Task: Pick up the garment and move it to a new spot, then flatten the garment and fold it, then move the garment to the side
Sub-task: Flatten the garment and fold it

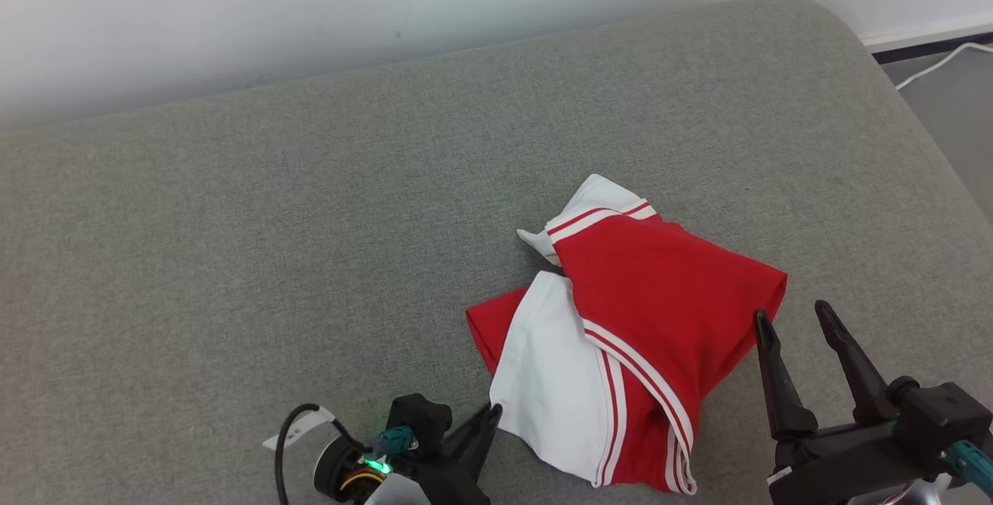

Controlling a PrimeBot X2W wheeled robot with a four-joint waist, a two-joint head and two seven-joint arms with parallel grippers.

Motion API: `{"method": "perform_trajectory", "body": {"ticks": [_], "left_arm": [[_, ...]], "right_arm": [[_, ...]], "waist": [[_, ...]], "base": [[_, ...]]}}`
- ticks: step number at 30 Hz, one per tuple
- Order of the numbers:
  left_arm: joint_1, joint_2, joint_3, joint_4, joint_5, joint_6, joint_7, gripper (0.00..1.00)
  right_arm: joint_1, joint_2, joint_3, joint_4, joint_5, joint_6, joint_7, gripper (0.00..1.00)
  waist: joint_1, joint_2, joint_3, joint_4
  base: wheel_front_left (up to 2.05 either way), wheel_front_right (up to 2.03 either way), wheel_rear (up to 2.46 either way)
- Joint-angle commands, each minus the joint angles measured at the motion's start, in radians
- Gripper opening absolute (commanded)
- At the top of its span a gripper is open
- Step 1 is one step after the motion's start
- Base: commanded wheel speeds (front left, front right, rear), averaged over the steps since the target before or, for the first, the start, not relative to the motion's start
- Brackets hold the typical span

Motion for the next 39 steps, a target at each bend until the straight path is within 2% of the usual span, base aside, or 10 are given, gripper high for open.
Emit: {"method": "perform_trajectory", "body": {"ticks": [1,5,9,13,18,23,29,34,39], "left_arm": [[-0.008,0.000,-0.008,0.004,-0.001,0.007,-0.007,0.00],[-0.027,0.007,-0.007,-0.021,0.019,0.026,-0.032,0.00],[-0.056,0.050,0.018,-0.103,0.055,0.069,-0.055,0.00],[-0.091,0.129,0.063,-0.239,0.093,0.127,-0.045,0.00],[-0.131,0.264,0.142,-0.449,0.145,0.197,0.011,0.00],[-0.181,0.381,0.214,-0.610,0.189,0.236,0.094,0.00],[-0.213,0.477,0.317,-0.694,0.195,0.284,0.152,0.00],[-0.121,0.514,0.389,-0.675,0.144,0.327,0.183,0.00],[0.035,0.485,0.449,-0.570,0.037,0.352,0.135,0.00]], "right_arm": [[-0.006,0.004,-0.004,0.001,0.007,0.000,-0.006,1.00],[-0.001,0.009,-0.012,0.001,0.003,0.000,-0.007,1.00],[0.009,0.018,-0.024,-0.001,0.000,0.000,-0.011,1.00],[0.014,0.026,-0.036,-0.001,-0.003,0.000,-0.015,1.00],[0.018,0.040,-0.043,0.003,-0.003,0.000,-0.023,1.00],[0.015,0.053,-0.040,0.011,0.000,0.000,-0.031,1.00],[0.005,0.061,-0.036,0.023,0.009,0.000,-0.046,1.00],[0.002,0.065,-0.033,0.036,0.013,0.000,-0.054,1.00],[-0.006,0.062,-0.023,0.054,0.021,0.000,-0.055,1.00]], "waist": [[-0.0002,-0.0001,-0.002,0.006],[-0.0002,-0.0001,-0.007,0.018],[-0.0002,-0.0001,-0.018,0.039],[-0.0002,-0.0001,-0.031,0.059],[-0.0002,-0.0001,-0.050,0.077],[-0.0002,-0.0001,-0.061,0.089],[-0.0002,-0.0001,-0.060,0.094],[-0.0002,-0.0001,-0.050,0.095],[-0.0002,-0.0001,-0.038,0.101]], "base": [[0.00,0.00,0.00],[0.00,0.00,0.00],[0.00,0.00,0.00],[0.00,0.00,0.00],[0.00,0.00,0.00],[0.00,0.00,0.00],[0.00,0.00,0.00],[0.00,0.00,0.00],[0.00,0.00,0.00]]}}
